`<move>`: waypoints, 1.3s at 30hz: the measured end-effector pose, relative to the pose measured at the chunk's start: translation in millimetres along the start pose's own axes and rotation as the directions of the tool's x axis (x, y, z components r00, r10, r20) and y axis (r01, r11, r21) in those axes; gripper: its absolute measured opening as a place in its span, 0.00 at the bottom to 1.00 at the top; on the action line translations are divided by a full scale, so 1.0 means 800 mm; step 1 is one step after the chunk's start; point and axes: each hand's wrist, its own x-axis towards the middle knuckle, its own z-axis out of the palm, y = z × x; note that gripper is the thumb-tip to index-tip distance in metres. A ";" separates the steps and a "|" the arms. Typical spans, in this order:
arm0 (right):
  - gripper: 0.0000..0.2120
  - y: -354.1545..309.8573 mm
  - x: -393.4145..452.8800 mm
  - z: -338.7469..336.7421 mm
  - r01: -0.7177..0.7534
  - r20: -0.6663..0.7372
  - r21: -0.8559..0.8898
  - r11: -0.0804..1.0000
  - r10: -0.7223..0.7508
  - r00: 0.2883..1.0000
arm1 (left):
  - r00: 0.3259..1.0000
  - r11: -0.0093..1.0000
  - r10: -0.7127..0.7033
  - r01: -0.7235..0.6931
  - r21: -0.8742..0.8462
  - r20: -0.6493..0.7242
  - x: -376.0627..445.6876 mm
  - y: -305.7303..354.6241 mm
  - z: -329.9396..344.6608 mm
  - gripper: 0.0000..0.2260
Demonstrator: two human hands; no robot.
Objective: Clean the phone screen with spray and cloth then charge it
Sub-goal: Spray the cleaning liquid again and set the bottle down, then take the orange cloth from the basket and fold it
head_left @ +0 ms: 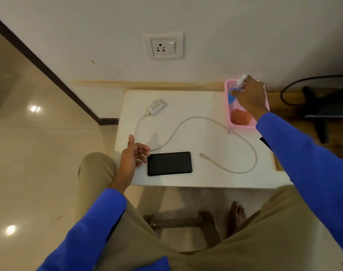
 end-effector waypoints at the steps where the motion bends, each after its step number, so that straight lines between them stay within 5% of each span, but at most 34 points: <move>1: 0.20 0.002 0.000 -0.001 0.021 0.024 -0.081 0.997 -0.019 1.000 | 1.000 1.000 0.007 -0.007 -0.006 -0.013 0.000 -0.001 -0.001 0.36; 4: 0.36 0.016 0.000 -0.011 0.002 0.093 -0.147 0.989 0.012 0.996 | 0.999 0.999 0.030 -0.031 -0.030 -0.026 -0.002 -0.003 -0.003 0.36; 13: 0.15 0.086 -0.042 -0.022 0.000 0.233 -0.192 0.981 0.045 0.971 | 0.999 0.990 -0.031 0.027 -0.137 -0.027 -0.006 -0.003 0.003 0.38; 18: 0.21 0.073 -0.052 -0.008 -0.116 0.237 -0.174 0.978 0.156 0.959 | 1.000 0.993 -0.007 0.006 -0.116 -0.005 -0.006 -0.003 0.003 0.39; 21: 0.28 0.067 -0.050 0.006 -0.083 0.256 -0.304 0.949 0.165 0.952 | 1.000 0.992 -0.011 0.010 -0.124 -0.008 -0.004 -0.004 0.001 0.39; 29: 0.16 0.060 -0.039 0.007 -0.098 0.197 -0.276 0.956 0.156 0.968 | 1.000 0.992 -0.013 0.012 -0.126 -0.014 0.002 -0.007 0.002 0.39; 33: 0.06 0.038 -0.049 -0.021 -0.052 0.154 -0.044 0.998 0.058 0.986 | 0.999 0.992 -0.004 -0.001 -0.127 -0.045 0.000 -0.005 0.004 0.36; 39: 0.06 -0.018 -0.125 -0.061 -0.012 0.359 0.459 0.889 -0.172 0.917 | 0.994 0.994 0.089 -0.093 -0.057 -0.068 -0.011 0.003 0.009 0.25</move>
